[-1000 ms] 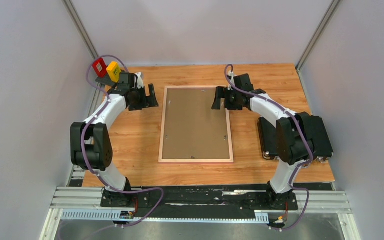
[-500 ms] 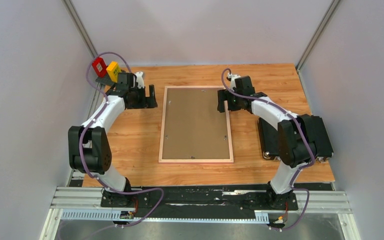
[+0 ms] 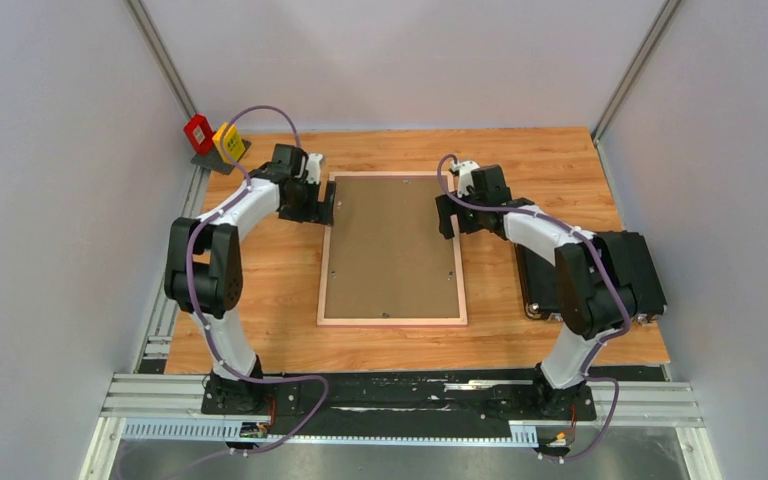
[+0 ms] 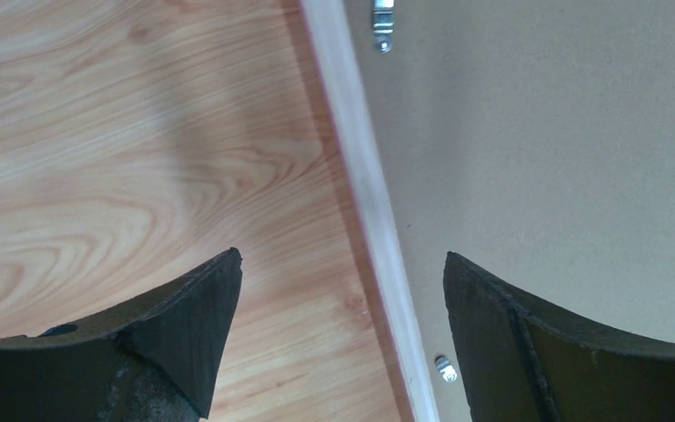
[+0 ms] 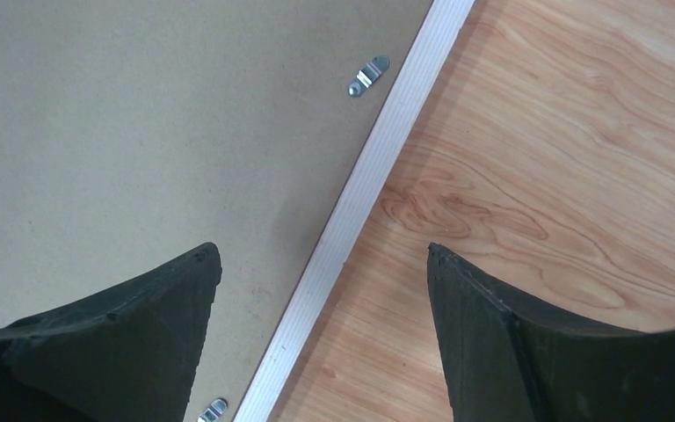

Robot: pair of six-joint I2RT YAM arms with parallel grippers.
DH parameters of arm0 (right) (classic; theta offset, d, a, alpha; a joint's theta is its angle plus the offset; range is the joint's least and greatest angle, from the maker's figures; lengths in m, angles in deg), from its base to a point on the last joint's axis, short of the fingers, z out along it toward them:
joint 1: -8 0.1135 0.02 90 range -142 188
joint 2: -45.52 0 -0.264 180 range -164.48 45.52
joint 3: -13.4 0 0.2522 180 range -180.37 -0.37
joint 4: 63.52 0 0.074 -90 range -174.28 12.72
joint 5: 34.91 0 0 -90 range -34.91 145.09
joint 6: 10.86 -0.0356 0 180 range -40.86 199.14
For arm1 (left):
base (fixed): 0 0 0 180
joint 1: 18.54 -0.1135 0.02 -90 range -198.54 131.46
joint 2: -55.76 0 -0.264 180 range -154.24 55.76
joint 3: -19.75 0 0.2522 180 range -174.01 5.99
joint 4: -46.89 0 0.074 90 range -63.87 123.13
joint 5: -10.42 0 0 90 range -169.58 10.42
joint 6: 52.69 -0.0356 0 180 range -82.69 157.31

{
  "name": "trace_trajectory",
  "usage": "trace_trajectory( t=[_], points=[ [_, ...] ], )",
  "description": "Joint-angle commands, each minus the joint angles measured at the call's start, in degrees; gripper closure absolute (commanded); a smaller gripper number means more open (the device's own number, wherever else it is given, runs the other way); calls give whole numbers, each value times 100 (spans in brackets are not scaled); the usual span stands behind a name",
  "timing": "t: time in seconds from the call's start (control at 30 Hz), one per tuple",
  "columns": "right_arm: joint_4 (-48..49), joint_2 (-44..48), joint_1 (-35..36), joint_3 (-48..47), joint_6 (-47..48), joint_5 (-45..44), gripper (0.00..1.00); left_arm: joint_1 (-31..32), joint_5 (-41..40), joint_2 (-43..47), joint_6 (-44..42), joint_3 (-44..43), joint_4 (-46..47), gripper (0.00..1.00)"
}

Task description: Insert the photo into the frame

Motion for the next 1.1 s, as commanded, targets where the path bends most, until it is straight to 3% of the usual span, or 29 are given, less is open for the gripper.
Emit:
trace_trajectory(
  t=[0.0,0.33,0.8,1.07],
  points=[
    [496,419,7,187,235,-21,15,187,-278,-284,-107,-405,-115,12],
    [675,472,-109,284,208,-78,16,226,-131,-672,119,-522,-219,42],
    [753,356,-208,323,191,10,16,263,199,-822,279,-455,-125,46],
    [735,177,-203,189,68,-191,16,320,247,-944,293,-468,-119,57]
  ],
)
